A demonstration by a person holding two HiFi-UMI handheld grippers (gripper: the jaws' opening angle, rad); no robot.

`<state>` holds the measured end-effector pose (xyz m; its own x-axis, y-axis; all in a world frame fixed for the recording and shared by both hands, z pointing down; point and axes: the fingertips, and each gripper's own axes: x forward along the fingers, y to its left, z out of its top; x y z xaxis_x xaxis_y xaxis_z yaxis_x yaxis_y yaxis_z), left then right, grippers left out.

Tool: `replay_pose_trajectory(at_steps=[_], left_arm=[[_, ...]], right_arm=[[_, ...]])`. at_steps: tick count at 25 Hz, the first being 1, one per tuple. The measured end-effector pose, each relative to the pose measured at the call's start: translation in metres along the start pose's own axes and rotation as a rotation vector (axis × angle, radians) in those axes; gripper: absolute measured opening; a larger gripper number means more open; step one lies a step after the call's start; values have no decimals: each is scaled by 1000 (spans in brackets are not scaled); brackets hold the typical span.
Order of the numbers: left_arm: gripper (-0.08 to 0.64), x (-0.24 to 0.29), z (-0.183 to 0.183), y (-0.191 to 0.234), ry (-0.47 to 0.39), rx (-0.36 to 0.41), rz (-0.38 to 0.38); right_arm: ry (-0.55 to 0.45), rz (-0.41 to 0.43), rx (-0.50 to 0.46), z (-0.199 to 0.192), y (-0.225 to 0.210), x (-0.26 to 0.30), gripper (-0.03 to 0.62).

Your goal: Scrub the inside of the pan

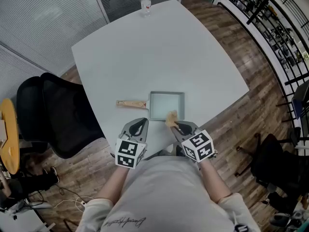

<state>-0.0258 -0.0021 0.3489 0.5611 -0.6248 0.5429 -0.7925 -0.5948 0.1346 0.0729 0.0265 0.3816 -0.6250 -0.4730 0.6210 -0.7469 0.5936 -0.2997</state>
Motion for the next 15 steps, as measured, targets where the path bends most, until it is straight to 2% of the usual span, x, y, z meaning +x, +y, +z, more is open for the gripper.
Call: replay_pose_trajectory(at_steps=[6,15], left_arm=[[10,-2,1,-2,-8,12,-1],[10,-3,3,-1,-33,5,-7]], right_arm=[[-3,-4,-29,1,5,1,54],[-23,-1,-22,4,8,1,54]])
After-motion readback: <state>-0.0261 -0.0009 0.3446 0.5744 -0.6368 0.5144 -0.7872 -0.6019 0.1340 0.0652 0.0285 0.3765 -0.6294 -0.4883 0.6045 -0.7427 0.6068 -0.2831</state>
